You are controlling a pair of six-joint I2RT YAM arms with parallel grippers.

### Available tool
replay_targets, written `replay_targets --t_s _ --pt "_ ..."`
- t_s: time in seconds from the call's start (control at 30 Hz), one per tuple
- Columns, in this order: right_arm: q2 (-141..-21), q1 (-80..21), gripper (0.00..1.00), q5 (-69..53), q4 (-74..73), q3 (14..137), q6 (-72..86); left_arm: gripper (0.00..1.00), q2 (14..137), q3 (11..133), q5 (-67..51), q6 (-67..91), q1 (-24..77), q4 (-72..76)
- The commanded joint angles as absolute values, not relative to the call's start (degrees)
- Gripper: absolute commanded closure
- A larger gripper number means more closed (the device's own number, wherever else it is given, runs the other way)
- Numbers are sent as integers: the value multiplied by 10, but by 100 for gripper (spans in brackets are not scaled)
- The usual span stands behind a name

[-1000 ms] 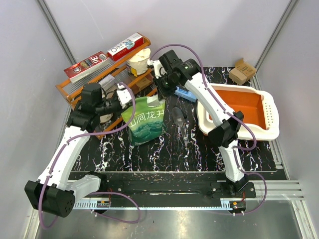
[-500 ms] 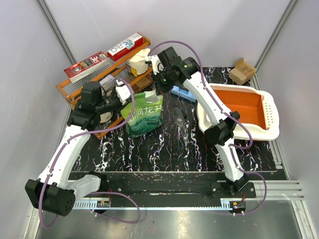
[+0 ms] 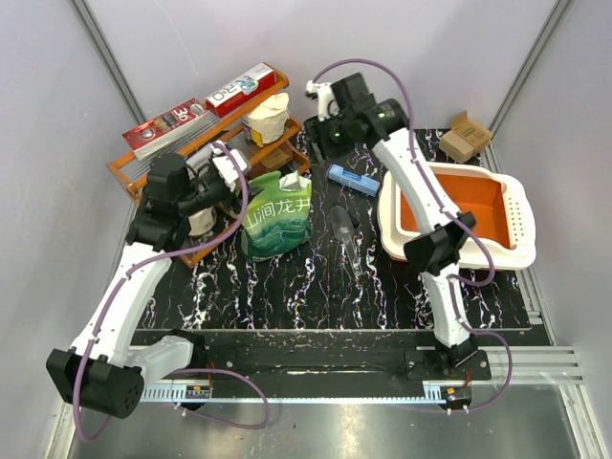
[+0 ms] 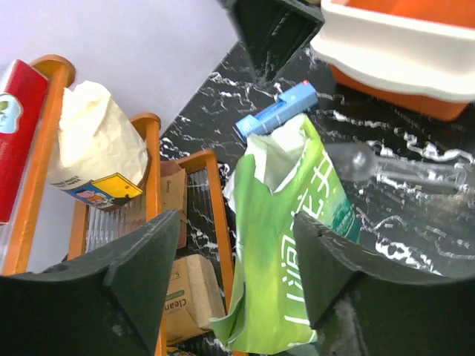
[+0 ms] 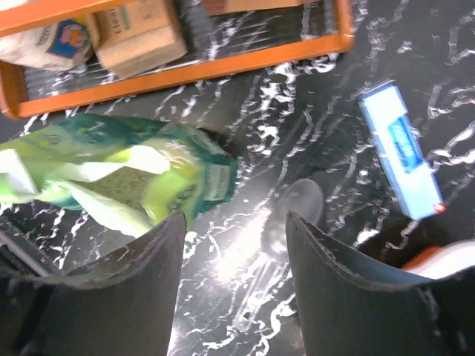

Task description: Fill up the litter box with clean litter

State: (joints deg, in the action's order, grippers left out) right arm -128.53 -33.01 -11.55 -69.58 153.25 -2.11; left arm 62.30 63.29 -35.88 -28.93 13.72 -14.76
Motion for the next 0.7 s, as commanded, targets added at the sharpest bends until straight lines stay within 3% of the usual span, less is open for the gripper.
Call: replay_targets --t_s 0.0,0.13,0.23,0.33,0.67 --pt "-1195 -281 36 -125 -674 1458 -48 27 581 668 -317 -195 135 -72" --pt "-1129 -277 35 -149 -660 1266 -115 19 566 667 -299 -181 135 -82" --pt "-1053 -279 32 -159 -591 1055 -99 14 562 652 -279 -184 134 -87" --pt "-1029 -283 28 -173 -543 959 -73 5 560 649 -266 -170 134 -89" --pt "-1045 -381 21 -62 -499 853 -32 2 560 652 -240 -205 135 -100"
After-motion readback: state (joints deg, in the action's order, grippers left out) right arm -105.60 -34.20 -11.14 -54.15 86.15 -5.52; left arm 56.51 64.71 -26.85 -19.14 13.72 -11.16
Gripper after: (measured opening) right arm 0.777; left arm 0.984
